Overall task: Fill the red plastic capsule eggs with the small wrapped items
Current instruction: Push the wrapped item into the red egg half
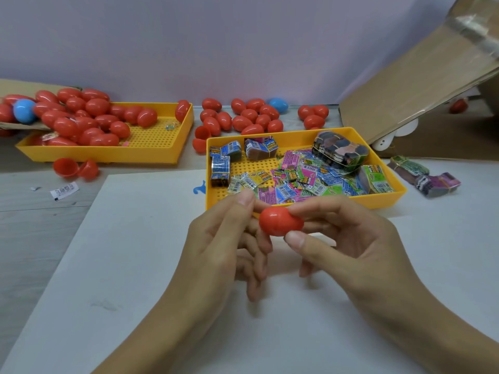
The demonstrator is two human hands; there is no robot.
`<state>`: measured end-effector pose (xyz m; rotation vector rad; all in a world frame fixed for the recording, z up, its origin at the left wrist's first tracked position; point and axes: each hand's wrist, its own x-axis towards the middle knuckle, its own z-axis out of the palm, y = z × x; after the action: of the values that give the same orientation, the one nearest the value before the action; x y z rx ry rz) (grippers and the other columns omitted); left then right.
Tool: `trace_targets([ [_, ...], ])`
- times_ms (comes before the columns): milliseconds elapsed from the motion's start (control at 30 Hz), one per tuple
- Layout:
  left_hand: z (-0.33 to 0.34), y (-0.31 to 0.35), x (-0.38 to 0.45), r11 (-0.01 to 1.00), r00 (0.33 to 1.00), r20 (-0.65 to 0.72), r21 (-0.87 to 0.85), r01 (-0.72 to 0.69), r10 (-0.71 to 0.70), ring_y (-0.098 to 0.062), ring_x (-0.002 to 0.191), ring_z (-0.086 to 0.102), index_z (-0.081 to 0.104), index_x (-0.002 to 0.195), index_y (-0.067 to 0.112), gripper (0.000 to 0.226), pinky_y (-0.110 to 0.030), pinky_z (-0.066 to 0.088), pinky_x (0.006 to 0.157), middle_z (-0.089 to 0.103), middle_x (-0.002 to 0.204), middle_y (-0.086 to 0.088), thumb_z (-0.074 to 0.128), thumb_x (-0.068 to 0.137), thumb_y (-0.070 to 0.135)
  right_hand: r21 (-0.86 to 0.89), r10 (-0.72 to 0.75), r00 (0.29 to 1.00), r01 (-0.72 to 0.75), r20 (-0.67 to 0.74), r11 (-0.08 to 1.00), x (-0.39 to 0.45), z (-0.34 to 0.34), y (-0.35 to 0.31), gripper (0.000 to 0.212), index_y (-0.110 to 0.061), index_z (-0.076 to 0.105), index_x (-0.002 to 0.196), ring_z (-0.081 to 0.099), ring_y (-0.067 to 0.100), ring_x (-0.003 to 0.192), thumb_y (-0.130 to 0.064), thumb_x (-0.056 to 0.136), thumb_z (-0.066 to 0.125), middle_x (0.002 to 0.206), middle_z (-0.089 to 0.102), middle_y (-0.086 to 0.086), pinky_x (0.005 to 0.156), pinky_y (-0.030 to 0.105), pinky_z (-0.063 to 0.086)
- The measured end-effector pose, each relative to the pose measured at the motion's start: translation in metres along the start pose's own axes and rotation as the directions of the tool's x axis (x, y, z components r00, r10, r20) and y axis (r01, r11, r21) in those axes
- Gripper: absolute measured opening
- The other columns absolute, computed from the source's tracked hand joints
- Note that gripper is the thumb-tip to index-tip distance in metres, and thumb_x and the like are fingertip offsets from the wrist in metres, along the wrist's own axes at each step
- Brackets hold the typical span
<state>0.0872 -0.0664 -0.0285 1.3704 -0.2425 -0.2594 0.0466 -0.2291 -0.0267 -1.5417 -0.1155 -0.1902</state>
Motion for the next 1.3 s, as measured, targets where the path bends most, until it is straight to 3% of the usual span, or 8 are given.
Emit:
trace_targets([
  [233, 0.002, 0.0, -0.003, 0.996, 0.996, -0.029, 0.038, -0.08, 0.081, -0.021, 0.05, 0.06, 0.075, 0.083, 0.017, 0.014, -0.032, 0.055, 0.048, 0.063, 0.061, -0.009, 0.076, 0.08, 0.031, 0.015, -0.019, 1.0, 0.019, 0.022, 1.0, -0.002, -0.001, 0.0, 0.015, -0.017, 0.067, 0.07, 0.07, 0.016, 0.081, -0.003, 0.073, 0.07, 0.105, 0.072, 0.002, 0.058, 0.027, 0.056],
  [433, -0.001, 0.001, -0.004, 0.981, 0.982, -0.026, 0.062, -0.185, 0.187, -0.024, 0.065, 0.07, 0.074, 0.092, 0.02, 0.027, -0.03, 0.059, 0.061, 0.073, 0.081, -0.01, 0.079, 0.066, 0.025, 0.097, 0.104, 0.99, -0.095, -0.097, 0.991, 0.0, -0.003, -0.007, 0.019, -0.021, 0.072, 0.085, 0.069, 0.02, 0.066, -0.036, 0.075, 0.078, 0.076, 0.07, 0.007, 0.041, 0.031, 0.052],
  [600, -0.002, -0.002, -0.003, 0.974, 0.981, 0.005, 0.119, -0.192, 0.192, -0.023, 0.077, 0.073, 0.073, 0.101, 0.018, 0.036, -0.029, 0.059, 0.07, 0.075, 0.091, -0.009, 0.083, 0.068, 0.009, 0.097, 0.09, 0.992, -0.081, -0.09, 0.992, -0.001, 0.0, -0.006, 0.018, -0.016, 0.073, 0.092, 0.068, 0.022, 0.058, -0.025, 0.077, 0.079, 0.072, 0.072, 0.013, 0.039, 0.029, 0.05],
  [767, 0.0, 0.001, -0.003, 0.981, 0.987, -0.025, 0.112, -0.155, 0.159, -0.023, 0.079, 0.075, 0.076, 0.101, 0.019, 0.036, -0.027, 0.059, 0.071, 0.077, 0.092, -0.008, 0.081, 0.067, 0.031, 0.086, 0.041, 0.998, -0.037, -0.046, 0.996, -0.001, -0.003, -0.003, 0.023, -0.02, 0.074, 0.098, 0.073, 0.026, 0.07, -0.018, 0.076, 0.075, 0.084, 0.074, 0.012, 0.043, 0.031, 0.053],
  [933, 0.002, 0.002, -0.002, 0.979, 0.976, -0.104, 0.083, -0.184, 0.193, -0.024, 0.07, 0.074, 0.078, 0.095, 0.023, 0.031, -0.024, 0.059, 0.066, 0.077, 0.087, -0.007, 0.086, 0.065, 0.027, -0.324, -0.237, 0.966, 0.193, -0.103, 0.926, 0.005, -0.016, 0.001, 0.03, -0.028, 0.071, 0.111, 0.069, 0.02, 0.089, -0.027, 0.081, 0.075, 0.096, 0.072, -0.003, 0.067, 0.029, 0.056],
  [1033, 0.004, 0.002, -0.003, 0.974, 0.965, -0.139, 0.055, -0.219, 0.224, -0.026, 0.072, 0.074, 0.077, 0.093, 0.02, 0.029, -0.024, 0.059, 0.065, 0.076, 0.089, -0.008, 0.082, 0.066, 0.03, -0.737, -0.399, 0.916, 0.252, -0.027, 0.628, 0.013, -0.029, 0.001, 0.049, -0.033, 0.052, 0.132, 0.053, 0.01, 0.119, -0.046, 0.086, 0.062, 0.12, 0.063, -0.016, 0.095, 0.022, 0.04],
  [1133, 0.005, 0.002, -0.005, 0.962, 0.947, -0.172, 0.071, -0.263, 0.271, -0.027, 0.072, 0.075, 0.074, 0.091, 0.02, 0.026, -0.023, 0.059, 0.064, 0.076, 0.087, -0.006, 0.08, 0.068, 0.029, -0.92, -0.218, 0.975, 0.115, 0.034, 0.375, 0.017, -0.033, 0.006, 0.073, -0.035, 0.038, 0.146, 0.026, 0.012, 0.142, -0.067, 0.082, 0.053, 0.136, 0.052, -0.018, 0.114, 0.036, 0.02],
  [1300, 0.004, -0.002, -0.003, 0.958, 0.933, -0.217, 0.049, -0.283, 0.286, -0.028, 0.079, 0.076, 0.072, 0.087, 0.021, 0.025, -0.026, 0.059, 0.068, 0.075, 0.089, -0.006, 0.081, 0.065, 0.029, -0.864, -0.209, 0.978, 0.081, -0.029, 0.497, 0.018, -0.035, 0.008, 0.045, -0.025, 0.064, 0.127, 0.046, 0.022, 0.128, -0.037, 0.084, 0.065, 0.109, 0.064, -0.013, 0.106, 0.042, 0.034],
])
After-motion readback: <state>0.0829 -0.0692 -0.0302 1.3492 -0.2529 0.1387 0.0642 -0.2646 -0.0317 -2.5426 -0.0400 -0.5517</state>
